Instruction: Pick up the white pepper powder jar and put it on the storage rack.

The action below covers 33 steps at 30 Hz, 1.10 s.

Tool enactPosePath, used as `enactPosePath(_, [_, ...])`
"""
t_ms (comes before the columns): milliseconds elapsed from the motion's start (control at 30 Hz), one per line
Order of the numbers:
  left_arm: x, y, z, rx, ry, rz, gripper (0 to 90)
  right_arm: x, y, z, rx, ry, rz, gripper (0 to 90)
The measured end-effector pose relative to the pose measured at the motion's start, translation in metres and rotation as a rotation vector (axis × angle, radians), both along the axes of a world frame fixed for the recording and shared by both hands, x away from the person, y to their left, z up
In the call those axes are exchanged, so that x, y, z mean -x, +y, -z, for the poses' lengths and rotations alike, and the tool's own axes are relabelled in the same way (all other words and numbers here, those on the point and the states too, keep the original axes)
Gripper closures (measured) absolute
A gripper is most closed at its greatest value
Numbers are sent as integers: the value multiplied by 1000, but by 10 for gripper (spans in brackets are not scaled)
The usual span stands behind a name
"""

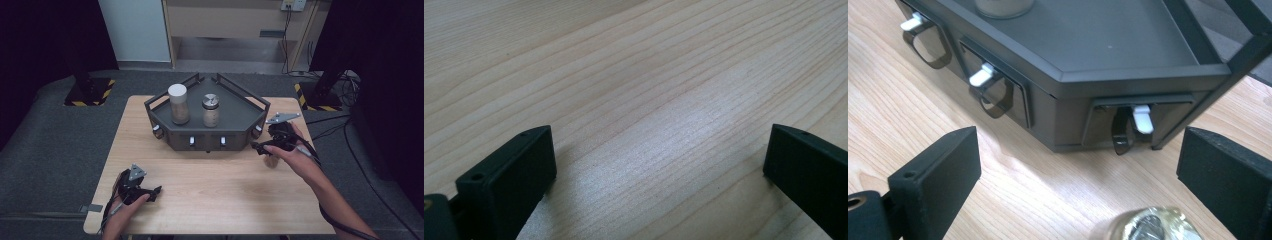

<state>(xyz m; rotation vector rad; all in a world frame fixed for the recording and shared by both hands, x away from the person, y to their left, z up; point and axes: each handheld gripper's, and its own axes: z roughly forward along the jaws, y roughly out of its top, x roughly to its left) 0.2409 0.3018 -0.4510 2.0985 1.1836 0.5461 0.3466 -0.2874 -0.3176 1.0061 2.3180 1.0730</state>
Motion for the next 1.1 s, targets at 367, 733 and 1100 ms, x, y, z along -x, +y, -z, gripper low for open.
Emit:
enactPosePath(367, [0, 0, 0, 0, 0, 0, 0, 3, -14, 6, 13, -5, 24, 35])
enactPosePath(733, [0, 0, 0, 0, 0, 0, 0, 6, -26, 13, 19, 7, 57, 32])
enactPosePath(1100, [0, 0, 0, 0, 0, 0, 0, 6, -35, 21, 22, 20, 77, 33])
